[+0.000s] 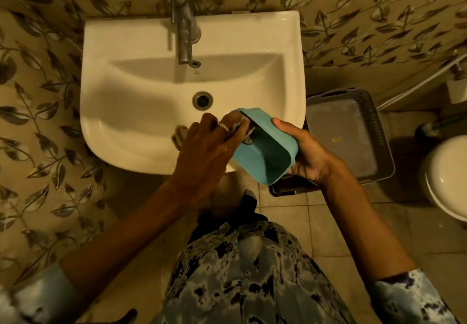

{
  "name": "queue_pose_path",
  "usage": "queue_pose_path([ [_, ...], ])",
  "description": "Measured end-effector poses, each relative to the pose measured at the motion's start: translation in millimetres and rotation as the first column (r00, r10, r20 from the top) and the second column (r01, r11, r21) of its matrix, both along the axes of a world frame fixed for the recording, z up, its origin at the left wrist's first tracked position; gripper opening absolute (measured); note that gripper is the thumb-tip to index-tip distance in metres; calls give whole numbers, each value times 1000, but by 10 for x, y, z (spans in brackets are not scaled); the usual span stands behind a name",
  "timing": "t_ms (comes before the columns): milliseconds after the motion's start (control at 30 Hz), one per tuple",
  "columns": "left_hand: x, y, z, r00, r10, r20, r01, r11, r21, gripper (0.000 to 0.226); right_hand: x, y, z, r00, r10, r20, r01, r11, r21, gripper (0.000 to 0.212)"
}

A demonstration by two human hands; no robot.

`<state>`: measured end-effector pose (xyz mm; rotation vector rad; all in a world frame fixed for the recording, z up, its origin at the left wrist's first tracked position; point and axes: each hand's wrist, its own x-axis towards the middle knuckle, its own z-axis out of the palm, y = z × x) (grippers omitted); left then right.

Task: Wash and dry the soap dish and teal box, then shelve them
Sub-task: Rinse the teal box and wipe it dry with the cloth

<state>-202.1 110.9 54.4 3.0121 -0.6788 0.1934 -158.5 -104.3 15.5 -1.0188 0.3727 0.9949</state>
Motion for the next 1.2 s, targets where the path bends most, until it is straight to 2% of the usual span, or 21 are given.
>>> queue_pose_path([
  [33, -11, 38, -42, 999, -27, 18, 25, 996, 88, 52, -4, -15, -1, 1000, 2, -20, -1, 1000, 9, 37],
  [100, -62, 18, -99, 997, -27, -69, 46, 957, 287, 56, -2, -14, -13, 1000, -4, -27, 4, 1000, 12, 39],
  [133, -100, -25, -113, 989, 8, -148, 44, 938, 344, 61, -1, 3, -24, 1000, -10, -23, 10, 1000, 1, 42],
  [167, -132, -69, -129, 970, 59, -237, 21, 947, 322, 64, 4, 28, -34, 1000, -11, -16, 11, 1000, -14, 45],
  [267, -213, -199, -146, 834, 185, -519, -196, 980, 35, 70, 7, 114, -63, 999, -35, -18, 35, 999, -24, 50],
  [367, -299, -447, -42, 726, 22, -687, -292, 915, -280, 69, 13, 168, -104, 996, -91, -22, 90, 996, -26, 52],
  [433, -328, -568, 22, 677, -36, -735, -313, 890, -332, 68, 40, 161, -110, 994, -108, 20, 109, 992, -64, 48],
  [467, -308, -576, 36, 671, -41, -741, -323, 883, -342, 68, 58, 146, -101, 993, -114, 31, 116, 991, -62, 45],
  [500, -272, -560, 22, 706, -28, -708, -295, 897, -330, 68, 74, 126, -86, 992, -121, 25, 122, 991, -46, 42],
  [533, -232, -521, -15, 781, 4, -624, -201, 948, -246, 67, 87, 100, -70, 993, -121, 12, 121, 992, -27, 40],
  [567, -184, -472, -64, 870, 27, -492, -84, 992, -95, 65, 100, 76, -53, 995, -103, 4, 103, 995, -16, 41],
  [600, -136, -412, -103, 921, 49, -386, -27, 998, 61, 61, 112, 58, -35, 998, -67, 6, 67, 998, -21, 44],
  [667, -38, -289, -144, 956, 125, -266, -54, 965, 258, 55, 130, 57, 3, 1000, 13, 10, -13, 999, -51, 52],
  [733, 2, -217, -146, 960, 153, -236, -78, 951, 299, 54, 141, 56, 10, 1000, 26, 18, -25, 997, -67, 54],
  [800, -33, -263, -131, 923, 184, -337, -115, 970, 214, 56, 142, 91, 20, 999, 5, 36, -3, 998, -61, 53],
  [867, -132, -449, -56, 864, 179, -470, -186, 982, 33, 60, 144, 160, 20, 999, -44, 26, 45, 999, -26, 53],
  [967, -214, -663, 102, 781, 130, -611, -320, 924, -212, 61, 178, 224, -3, 992, -128, 10, 128, 992, -15, 52],
  [1033, -116, -657, 160, 697, 81, -713, -432, 841, -327, 57, 231, 210, 9, 984, -175, 13, 175, 984, -32, 53],
  [1100, 22, -592, 206, 573, -15, -820, -568, 714, -410, 54, 279, 187, 10, 971, -237, 12, 238, 971, -21, 55],
  [1200, 129, -464, 247, 472, -178, -863, -708, 507, -492, 49, 358, 199, 15, 944, -324, 60, 326, 945, -30, 55],
])
